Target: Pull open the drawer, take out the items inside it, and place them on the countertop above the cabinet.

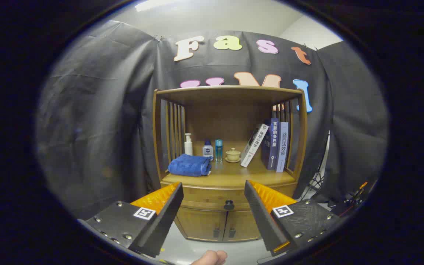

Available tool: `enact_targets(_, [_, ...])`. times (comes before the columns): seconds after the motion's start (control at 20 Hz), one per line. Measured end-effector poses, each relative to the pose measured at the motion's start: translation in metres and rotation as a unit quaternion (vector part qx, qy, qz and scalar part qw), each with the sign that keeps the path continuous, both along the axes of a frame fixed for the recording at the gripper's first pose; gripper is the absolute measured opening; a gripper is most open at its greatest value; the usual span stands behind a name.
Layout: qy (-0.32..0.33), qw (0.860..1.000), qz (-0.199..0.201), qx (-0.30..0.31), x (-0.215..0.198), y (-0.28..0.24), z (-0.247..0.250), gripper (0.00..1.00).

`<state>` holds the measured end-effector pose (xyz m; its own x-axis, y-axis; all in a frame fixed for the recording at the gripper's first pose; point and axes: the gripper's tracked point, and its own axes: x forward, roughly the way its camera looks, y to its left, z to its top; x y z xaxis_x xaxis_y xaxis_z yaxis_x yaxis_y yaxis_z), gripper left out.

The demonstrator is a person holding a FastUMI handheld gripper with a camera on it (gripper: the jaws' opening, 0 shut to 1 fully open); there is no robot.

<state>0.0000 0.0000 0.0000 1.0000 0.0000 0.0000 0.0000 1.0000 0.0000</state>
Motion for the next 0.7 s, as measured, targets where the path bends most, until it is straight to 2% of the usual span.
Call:
enact_targets(0.3, [-0.01,1.0,-0.007,-0.018,0.002,-0.011,0.007,1.0])
enact_targets(0.7, [0.006,1.0,-0.012,-0.016,0.004,-0.016,-0.008,1.0])
